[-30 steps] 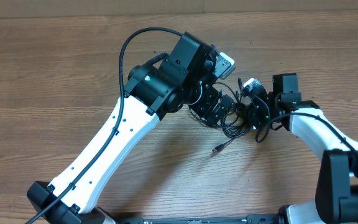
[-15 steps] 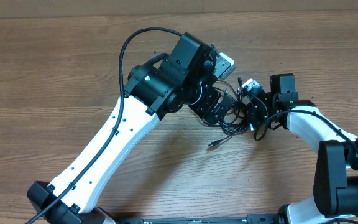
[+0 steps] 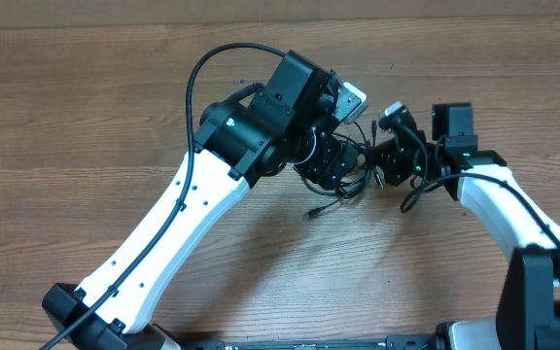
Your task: Untangle cables
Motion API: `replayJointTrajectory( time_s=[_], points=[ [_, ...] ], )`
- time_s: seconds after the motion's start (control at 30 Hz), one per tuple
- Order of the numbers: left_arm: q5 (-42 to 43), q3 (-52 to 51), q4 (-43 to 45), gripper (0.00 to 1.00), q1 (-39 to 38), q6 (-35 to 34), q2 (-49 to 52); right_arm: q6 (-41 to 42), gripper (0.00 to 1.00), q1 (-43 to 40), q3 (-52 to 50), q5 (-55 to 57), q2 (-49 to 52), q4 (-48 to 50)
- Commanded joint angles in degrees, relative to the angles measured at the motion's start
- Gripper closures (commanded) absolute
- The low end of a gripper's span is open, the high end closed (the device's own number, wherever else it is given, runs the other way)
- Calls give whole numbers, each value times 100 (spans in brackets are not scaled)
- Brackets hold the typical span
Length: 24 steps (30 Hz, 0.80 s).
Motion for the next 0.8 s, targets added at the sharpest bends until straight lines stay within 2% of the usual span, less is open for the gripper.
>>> replayJointTrajectory(
  time_s=[0.0,0.17,0.3,0.33,0.4,0.43,0.5,0.53,0.6,0.7,0.77],
  points=[
    [-24,118,4,20,-7,-15,39,514,96,-11,240,-931,-428,122],
    [50,118,2,26,-7,-39,39,874,96,-11,240,-1281,-640,431],
    [181,118,-7,28,-7,-37,39,872,95,-11,238,-887,-649,398],
    [181,118,-17,28,-7,-39,39,870,87,-11,238,-634,-649,326],
    [181,118,-33,15,-7,-37,39,870,68,-9,236,66,-649,140],
    [181,118,-31,14,-7,-37,39,872,59,-11,236,350,-647,52],
    [164,118,-11,12,-7,-37,39,872,47,-11,232,752,-645,-122],
    [162,118,13,7,-7,-35,39,872,41,-9,219,885,-645,-221],
    [160,118,70,0,-7,-35,39,870,35,-9,203,1003,-632,-348],
    [157,118,138,0,-7,-33,39,715,32,-9,203,1224,-577,-433],
    [157,118,140,0,-7,-33,39,313,33,-9,203,1342,-501,-470]
  ],
)
